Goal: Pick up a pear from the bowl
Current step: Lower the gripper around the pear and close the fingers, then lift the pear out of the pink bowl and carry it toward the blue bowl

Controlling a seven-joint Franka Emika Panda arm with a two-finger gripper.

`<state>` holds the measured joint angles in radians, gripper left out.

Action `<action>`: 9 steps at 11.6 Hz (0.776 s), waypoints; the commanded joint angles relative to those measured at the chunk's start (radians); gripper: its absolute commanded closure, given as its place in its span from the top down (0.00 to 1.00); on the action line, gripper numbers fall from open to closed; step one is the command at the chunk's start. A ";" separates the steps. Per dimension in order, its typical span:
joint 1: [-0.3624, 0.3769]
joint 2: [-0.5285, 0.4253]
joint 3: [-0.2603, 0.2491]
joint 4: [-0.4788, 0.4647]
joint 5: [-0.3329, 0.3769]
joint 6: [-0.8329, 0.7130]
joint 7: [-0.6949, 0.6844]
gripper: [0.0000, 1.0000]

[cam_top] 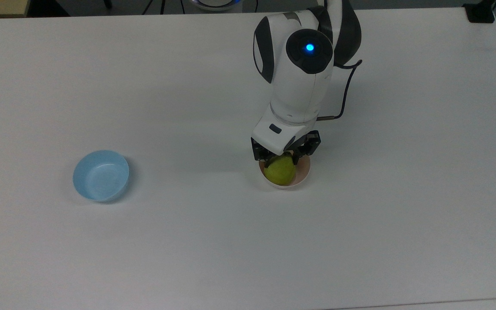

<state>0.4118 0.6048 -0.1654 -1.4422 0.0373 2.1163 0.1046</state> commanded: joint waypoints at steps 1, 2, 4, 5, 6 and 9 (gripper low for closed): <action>0.013 0.001 -0.008 -0.001 -0.024 0.017 0.029 0.22; 0.015 -0.006 -0.008 0.000 -0.022 0.016 0.030 0.15; 0.013 -0.039 -0.009 0.002 -0.017 0.007 0.030 0.13; 0.012 -0.066 -0.008 0.002 -0.010 0.004 0.029 0.13; 0.007 -0.104 -0.008 0.000 -0.007 0.001 0.029 0.13; -0.048 -0.203 -0.009 0.000 0.006 -0.104 -0.008 0.13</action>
<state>0.4020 0.4996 -0.1697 -1.4104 0.0349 2.0819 0.1101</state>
